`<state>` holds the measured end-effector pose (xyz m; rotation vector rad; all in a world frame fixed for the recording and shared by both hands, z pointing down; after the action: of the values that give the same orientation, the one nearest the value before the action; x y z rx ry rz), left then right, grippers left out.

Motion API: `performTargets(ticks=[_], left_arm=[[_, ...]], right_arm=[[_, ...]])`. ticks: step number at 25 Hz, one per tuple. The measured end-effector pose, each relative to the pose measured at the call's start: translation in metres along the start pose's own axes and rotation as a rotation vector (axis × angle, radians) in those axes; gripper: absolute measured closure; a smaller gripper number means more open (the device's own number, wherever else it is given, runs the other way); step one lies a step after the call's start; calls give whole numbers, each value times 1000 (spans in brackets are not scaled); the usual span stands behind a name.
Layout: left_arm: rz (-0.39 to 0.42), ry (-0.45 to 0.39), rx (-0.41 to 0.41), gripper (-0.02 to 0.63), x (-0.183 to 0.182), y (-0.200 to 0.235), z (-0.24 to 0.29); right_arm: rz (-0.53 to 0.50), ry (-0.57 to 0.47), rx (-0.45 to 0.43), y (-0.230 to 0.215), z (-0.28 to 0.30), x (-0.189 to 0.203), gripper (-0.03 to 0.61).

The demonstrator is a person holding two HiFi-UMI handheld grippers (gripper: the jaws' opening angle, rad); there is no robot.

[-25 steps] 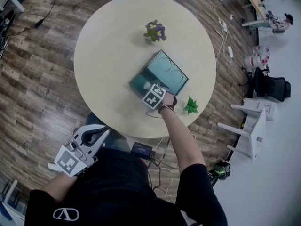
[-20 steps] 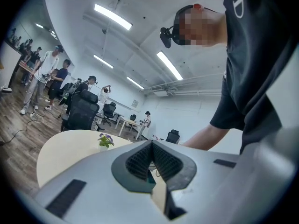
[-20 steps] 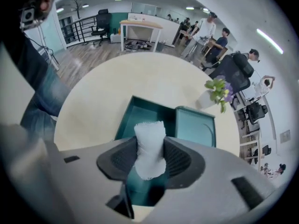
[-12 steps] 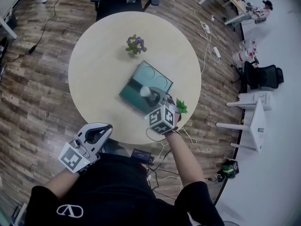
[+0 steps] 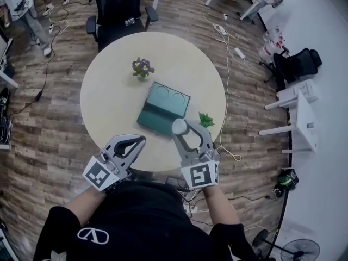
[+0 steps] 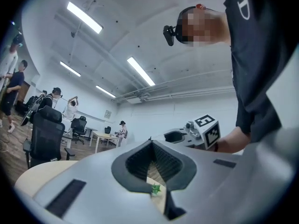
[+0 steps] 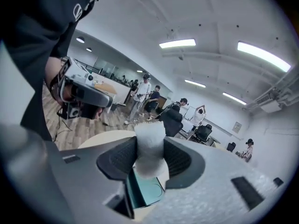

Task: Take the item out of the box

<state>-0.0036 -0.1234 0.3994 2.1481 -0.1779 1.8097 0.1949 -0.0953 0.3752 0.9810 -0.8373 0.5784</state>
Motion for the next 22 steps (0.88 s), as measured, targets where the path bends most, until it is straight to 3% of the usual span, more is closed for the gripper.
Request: performTargets(ticks=[5, 13, 19, 22], left_arm=[[36, -7, 98, 609, -17, -10, 30], [55, -19, 206, 609, -24, -23, 65], [48, -24, 233, 609, -24, -32, 70], [46, -29, 231, 609, -24, -33, 70]], right_arm=[[99, -117, 123, -5, -43, -20, 402], [411, -261, 241, 0, -81, -6, 402], [495, -319, 321, 5, -97, 0, 402], [541, -334, 316, 5, -96, 7, 402]])
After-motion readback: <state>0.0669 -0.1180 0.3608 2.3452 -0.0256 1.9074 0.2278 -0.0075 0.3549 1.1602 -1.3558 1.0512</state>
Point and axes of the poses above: the fingertips, and each gripper's own axes: z forward along the fingers, y to its left, x out of its underside, the point moved 8 cm from there along -z, backward along the fingers, and after that the axes turned 3 degrees about -y, right-handed, at the moved point
